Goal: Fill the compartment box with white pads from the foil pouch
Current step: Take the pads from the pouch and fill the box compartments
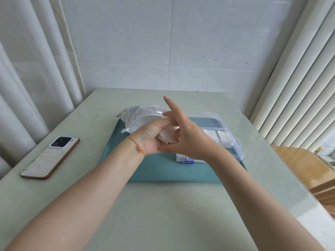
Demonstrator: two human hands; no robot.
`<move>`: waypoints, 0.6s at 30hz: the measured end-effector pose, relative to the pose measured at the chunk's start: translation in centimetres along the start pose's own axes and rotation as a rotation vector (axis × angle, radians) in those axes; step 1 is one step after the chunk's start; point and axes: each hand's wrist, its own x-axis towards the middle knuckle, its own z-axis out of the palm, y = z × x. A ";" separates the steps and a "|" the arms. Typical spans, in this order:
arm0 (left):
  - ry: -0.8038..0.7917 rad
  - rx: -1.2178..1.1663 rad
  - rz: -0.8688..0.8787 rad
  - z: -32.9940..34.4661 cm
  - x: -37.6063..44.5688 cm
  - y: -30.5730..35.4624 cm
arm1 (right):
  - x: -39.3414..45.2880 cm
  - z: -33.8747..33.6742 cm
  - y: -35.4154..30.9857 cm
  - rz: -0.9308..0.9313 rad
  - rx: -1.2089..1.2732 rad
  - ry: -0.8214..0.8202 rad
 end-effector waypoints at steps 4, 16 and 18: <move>-0.014 -0.119 -0.038 0.1 0.2 -0.1 | 0.0 -0.1 -0.1 0.052 0.016 0.004; 0.066 -0.214 -0.003 -1.5 -0.5 -0.6 | 1.0 1.0 -0.8 0.121 0.091 -0.044; 0.061 -0.176 0.020 -1.9 -0.5 -0.7 | 1.3 1.4 -0.7 0.110 0.082 -0.062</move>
